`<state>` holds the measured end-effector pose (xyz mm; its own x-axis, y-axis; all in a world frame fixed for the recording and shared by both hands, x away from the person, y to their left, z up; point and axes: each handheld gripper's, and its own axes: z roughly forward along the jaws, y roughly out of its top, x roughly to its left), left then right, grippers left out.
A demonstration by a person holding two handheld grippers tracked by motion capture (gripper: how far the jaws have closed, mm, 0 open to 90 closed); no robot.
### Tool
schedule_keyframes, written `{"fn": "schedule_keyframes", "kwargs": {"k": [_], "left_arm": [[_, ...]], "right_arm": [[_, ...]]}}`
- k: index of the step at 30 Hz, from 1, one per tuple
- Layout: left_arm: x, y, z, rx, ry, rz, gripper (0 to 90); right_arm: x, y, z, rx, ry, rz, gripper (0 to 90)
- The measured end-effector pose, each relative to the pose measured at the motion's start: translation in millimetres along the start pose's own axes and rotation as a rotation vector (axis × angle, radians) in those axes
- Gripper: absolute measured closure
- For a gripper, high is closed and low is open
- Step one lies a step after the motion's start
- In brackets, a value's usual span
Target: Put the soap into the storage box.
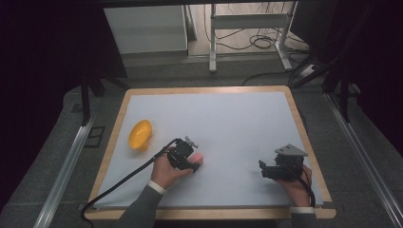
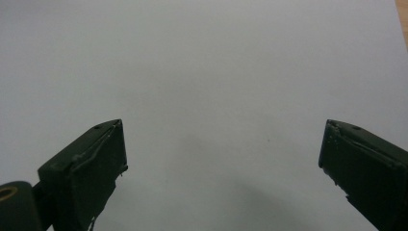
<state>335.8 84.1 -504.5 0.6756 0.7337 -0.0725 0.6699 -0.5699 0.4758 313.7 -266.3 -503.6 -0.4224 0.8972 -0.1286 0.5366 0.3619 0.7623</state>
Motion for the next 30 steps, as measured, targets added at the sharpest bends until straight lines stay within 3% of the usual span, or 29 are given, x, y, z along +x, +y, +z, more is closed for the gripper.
{"fn": "schedule_keyframes", "kwargs": {"k": [4,7,30], "left_arm": [[-0.7,-0.3,-0.8,-0.013,-0.007,-0.002,59.7],[-1.5,-0.9,-0.6,-0.024,0.011,-0.003,59.9],[-2.5,-4.2,-14.6,-0.076,0.035,0.025,60.0]], "right_arm": [[0.1,-0.1,-0.1,0.000,-0.002,0.001,2.4],[0.5,0.3,-0.5,0.001,-0.004,0.001,2.4],[-0.7,0.4,-1.9,-0.010,-0.005,0.002,2.4]]}}
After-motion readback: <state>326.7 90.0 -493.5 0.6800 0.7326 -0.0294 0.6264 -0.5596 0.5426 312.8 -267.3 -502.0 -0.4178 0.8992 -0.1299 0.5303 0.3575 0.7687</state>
